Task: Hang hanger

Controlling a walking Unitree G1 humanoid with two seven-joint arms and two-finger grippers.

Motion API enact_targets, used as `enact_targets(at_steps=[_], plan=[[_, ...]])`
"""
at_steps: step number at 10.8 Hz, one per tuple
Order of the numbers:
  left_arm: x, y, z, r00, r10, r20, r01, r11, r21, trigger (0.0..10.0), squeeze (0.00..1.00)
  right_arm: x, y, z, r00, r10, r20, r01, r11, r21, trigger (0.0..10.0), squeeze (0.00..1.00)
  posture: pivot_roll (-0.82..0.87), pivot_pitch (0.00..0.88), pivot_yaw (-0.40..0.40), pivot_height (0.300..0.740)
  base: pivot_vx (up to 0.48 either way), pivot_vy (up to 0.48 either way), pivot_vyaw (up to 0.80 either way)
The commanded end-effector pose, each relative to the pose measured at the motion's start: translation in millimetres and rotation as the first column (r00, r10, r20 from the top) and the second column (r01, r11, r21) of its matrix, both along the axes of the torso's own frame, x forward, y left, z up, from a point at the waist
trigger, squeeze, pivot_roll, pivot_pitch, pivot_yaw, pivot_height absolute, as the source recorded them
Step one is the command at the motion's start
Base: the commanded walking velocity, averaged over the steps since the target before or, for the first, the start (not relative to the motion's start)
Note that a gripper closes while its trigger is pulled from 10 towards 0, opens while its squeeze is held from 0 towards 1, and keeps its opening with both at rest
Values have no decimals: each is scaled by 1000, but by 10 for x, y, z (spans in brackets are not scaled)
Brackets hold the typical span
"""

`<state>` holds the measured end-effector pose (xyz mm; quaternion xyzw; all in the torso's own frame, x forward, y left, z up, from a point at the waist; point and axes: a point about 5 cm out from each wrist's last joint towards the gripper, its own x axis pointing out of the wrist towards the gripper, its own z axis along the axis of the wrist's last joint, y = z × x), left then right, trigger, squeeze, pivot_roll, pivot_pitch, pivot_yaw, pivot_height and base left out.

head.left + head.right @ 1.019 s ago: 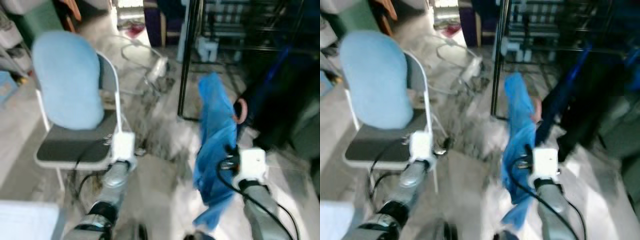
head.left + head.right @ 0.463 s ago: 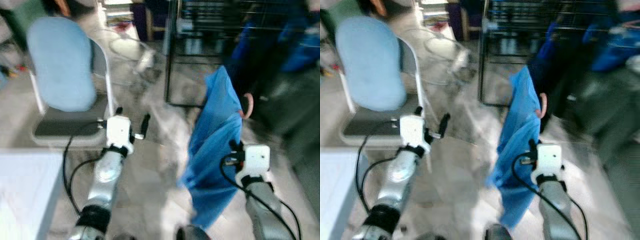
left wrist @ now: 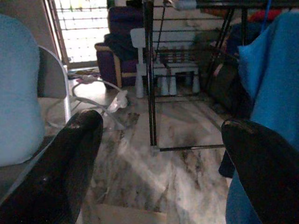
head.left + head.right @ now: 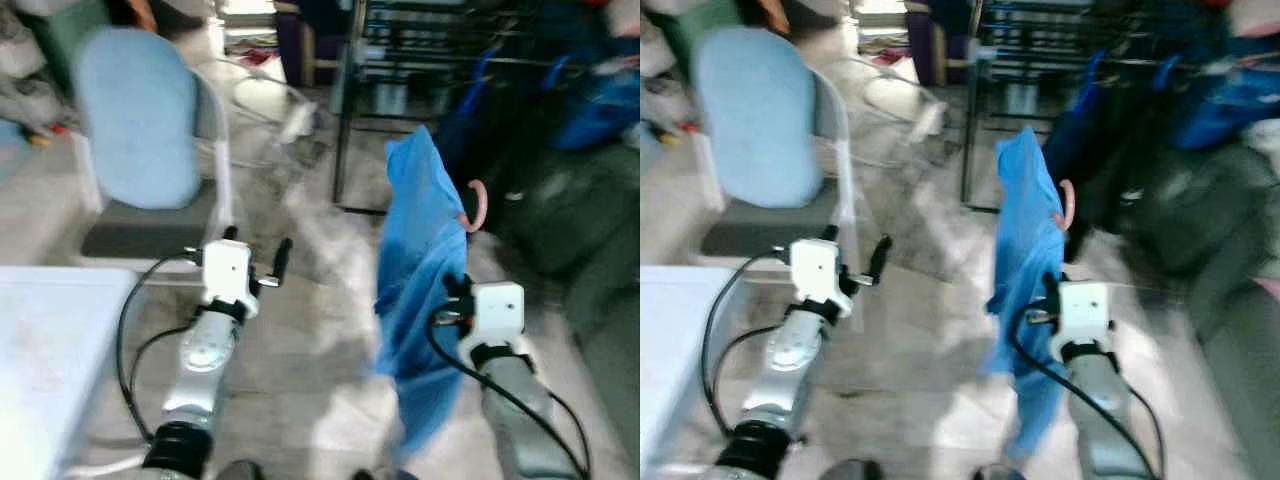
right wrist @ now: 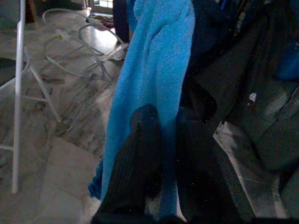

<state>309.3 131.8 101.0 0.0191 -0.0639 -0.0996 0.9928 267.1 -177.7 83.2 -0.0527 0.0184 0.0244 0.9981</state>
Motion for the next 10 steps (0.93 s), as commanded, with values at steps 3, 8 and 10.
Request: enact_targets(at_steps=[3,8,10], plan=[[-5,-40,-42,1000,-15,-25,15,1000,4,10000,0,9,-64,62,999,-14,30,14,1000,-15,10000,0,-178,135,29,740,0,-480,0],[-67,54,-306,992,25,-124,-16,997,73,10000,0,-10,7,4,1000,31,1,-31,999,-14,10000,0,-184,168,37,740,0,-480,0],[-117,132,-450,982,81,-170,-63,992,108,10000,0,-30,52,-24,998,53,-13,-54,999,-5,10000,0,-184,170,32,740,0,0,0]])
